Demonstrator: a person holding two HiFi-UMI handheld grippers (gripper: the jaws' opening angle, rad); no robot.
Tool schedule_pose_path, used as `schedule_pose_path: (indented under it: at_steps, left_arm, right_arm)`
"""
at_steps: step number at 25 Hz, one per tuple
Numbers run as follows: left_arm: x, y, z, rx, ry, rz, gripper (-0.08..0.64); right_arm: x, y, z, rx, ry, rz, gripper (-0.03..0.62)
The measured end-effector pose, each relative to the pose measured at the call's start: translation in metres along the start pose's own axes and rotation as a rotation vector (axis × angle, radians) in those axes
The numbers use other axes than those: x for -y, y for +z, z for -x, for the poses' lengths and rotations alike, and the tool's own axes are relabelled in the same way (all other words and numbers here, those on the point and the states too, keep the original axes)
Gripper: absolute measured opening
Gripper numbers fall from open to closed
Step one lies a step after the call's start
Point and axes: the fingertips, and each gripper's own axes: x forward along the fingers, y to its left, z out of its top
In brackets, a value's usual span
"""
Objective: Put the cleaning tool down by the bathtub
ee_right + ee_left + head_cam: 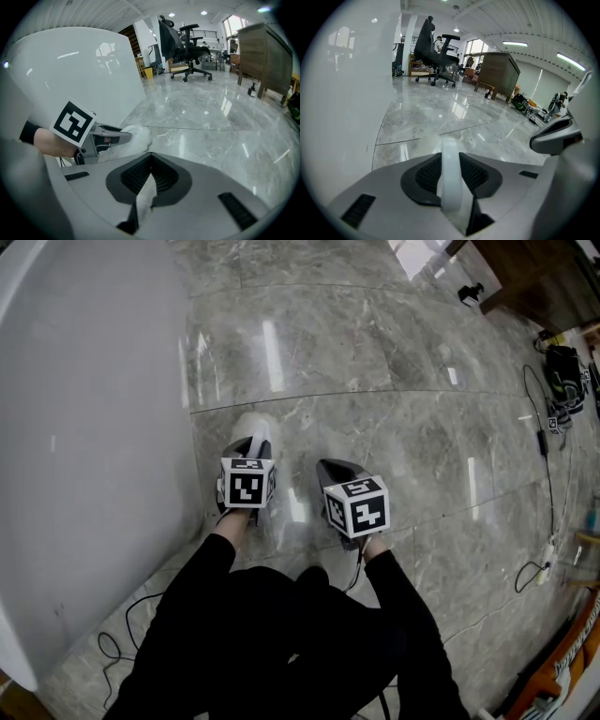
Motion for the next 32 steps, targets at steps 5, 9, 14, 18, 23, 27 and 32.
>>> schedule_pose_path:
  at_steps: [5,9,14,18,23,27,32]
  left_arm:
    - [0.0,0.013,0.014,0.055,-0.01,0.033,0.115]
    - [-0.002,0.03,0.031,0.116,-0.014,0.06,0.115]
    - [-0.004,0.047,0.051,0.173,-0.048,0.07,0.114]
    - [0.0,0.058,0.068,0.204,-0.079,0.05,0.072]
    - [0.007,0.063,0.083,0.218,-0.114,0.06,0.03]
    - [0.013,0.062,0.095,0.22,-0.127,0.032,0.009]
    - [0.022,0.061,0.106,0.211,-0.147,-0.011,0.008]
  right_arm:
    - [-0.001,0.0,0.0,0.0,-0.002,0.005,0.002]
    - [-0.001,0.001,0.002,0.002,-0.008,0.004,0.0]
    - [-0.004,0.001,0.003,0.005,-0.01,0.004,0.0]
    - [-0.006,0.001,0.006,0.006,-0.015,0.005,0.002]
    - [-0.007,0.004,0.01,0.011,-0.024,0.011,0.001]
    - [-0.008,0.006,0.017,0.023,-0.025,0.018,0.0]
    - [-0.01,0.009,0.024,0.055,-0.014,0.006,0.0]
